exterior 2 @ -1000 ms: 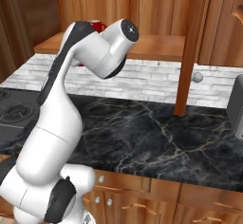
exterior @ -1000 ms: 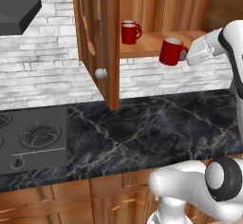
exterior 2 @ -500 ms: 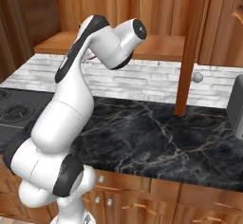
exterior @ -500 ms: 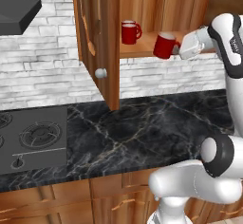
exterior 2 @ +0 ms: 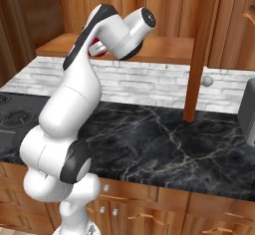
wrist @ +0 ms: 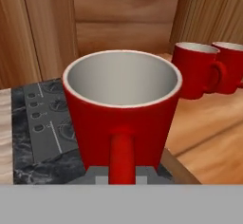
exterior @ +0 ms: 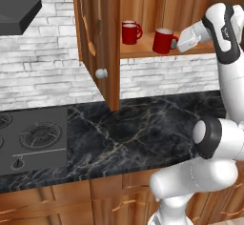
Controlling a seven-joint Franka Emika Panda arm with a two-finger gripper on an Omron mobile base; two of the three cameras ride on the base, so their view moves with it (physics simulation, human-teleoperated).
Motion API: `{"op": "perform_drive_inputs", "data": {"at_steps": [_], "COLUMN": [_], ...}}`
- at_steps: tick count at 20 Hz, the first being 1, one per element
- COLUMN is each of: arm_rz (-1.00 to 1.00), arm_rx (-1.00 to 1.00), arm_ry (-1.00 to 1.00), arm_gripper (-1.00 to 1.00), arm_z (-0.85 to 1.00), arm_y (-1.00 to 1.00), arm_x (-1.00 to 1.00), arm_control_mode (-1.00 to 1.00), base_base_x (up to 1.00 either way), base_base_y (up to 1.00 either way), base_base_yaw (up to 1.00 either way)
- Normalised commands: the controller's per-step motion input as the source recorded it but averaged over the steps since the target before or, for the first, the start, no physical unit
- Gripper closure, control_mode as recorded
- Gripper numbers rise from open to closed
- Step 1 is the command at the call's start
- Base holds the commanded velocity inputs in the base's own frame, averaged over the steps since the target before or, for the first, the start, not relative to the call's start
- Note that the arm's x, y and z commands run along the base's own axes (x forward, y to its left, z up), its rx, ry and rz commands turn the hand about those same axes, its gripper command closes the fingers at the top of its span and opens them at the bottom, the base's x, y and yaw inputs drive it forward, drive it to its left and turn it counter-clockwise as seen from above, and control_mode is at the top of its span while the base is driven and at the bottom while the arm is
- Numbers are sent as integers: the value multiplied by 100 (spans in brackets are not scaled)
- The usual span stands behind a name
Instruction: Pick the mug on the counter and place it in the cabinet with the handle facing the right, like the mugs already inside.
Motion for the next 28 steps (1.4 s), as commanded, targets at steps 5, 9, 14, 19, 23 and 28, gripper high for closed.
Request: {"op": "perform_drive_inputs", "data": {"at_steps": [5, 9, 14, 19, 23, 28], "arm_rz": [0, 0, 0, 0, 0, 0], "arm_rx": [-2, -1, 0, -2, -6, -5], "arm_ry": [0, -3, -4, 0, 7, 8], "arm_gripper": [100, 100, 100, 100, 100, 100], "arm_z": [-11, -21, -14, -3, -1, -13], "arm_y": [-6, -3, 0, 0, 0, -3], "arm_x": [32, 37, 37, 45, 44, 27], "arm_control_mode": [-100, -100, -100, -100, -100, -100], "base_base_x": [0, 0, 0, 0, 0, 0], "base_base_y": [0, 0, 0, 0, 0, 0], "base_base_yaw": [0, 0, 0, 0, 0, 0]}}
